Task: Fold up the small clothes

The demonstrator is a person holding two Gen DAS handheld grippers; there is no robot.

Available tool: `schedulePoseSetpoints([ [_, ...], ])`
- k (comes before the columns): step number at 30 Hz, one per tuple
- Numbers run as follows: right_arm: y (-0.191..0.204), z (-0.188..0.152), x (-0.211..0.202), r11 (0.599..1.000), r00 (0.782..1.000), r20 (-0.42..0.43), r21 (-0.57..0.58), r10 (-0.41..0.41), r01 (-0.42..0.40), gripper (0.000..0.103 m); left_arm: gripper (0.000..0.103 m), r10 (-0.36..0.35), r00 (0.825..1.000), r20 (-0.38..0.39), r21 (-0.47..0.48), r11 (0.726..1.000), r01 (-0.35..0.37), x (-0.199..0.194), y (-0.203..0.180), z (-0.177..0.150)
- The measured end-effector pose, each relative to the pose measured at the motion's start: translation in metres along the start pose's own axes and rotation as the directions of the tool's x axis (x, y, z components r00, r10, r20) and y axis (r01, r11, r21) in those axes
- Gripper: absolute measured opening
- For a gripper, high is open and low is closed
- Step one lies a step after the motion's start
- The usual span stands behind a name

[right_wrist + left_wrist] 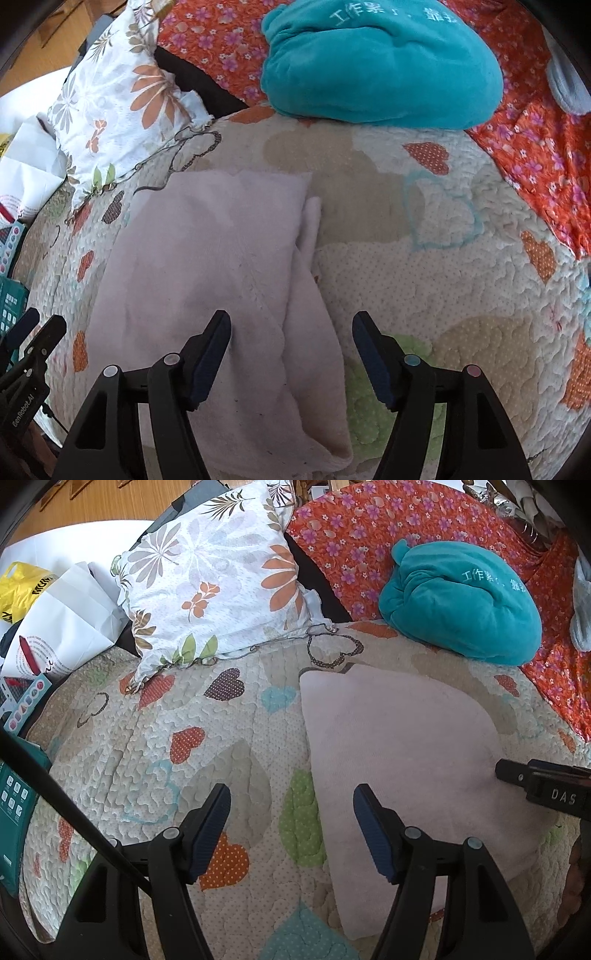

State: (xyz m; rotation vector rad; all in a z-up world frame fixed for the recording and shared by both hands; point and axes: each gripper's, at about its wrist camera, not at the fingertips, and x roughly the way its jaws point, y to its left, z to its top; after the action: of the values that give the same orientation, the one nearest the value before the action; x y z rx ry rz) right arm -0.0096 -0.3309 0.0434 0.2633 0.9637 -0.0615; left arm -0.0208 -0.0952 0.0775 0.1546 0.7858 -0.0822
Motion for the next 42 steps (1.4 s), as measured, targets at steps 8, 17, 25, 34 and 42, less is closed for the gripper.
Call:
schedulePoseSetpoints([
  [8,-0.004,-0.001,0.020,1.000,0.995,-0.099,0.017,0.019,-0.017,0.073,0.069,-0.009,1.000,-0.007,-0.003,1.000,0.008,0.000,0.002,0.000],
  [17,-0.012,0.004,0.001,0.998,1.000,-0.005,0.057,0.020,-0.020,0.073,0.070,-0.018,1.000,-0.023,-0.011,1.000,0.018,0.002,0.004,0.000],
  [25,-0.010,0.000,0.010,0.999,0.998,-0.056,0.037,0.017,-0.015,0.073,0.070,-0.027,0.999,-0.038,-0.015,1.000,0.027,0.005,0.005,0.000],
  [34,-0.027,0.007,0.000,0.995,0.999,0.012,0.093,0.038,-0.039,0.074,0.074,-0.009,0.997,-0.077,-0.027,1.000,0.007,0.027,0.010,0.001],
  [42,-0.055,0.011,0.006,0.977,0.998,0.013,0.205,0.060,-0.061,0.074,0.075,-0.030,0.989,-0.142,-0.082,0.996,0.018,0.063,0.009,0.007],
])
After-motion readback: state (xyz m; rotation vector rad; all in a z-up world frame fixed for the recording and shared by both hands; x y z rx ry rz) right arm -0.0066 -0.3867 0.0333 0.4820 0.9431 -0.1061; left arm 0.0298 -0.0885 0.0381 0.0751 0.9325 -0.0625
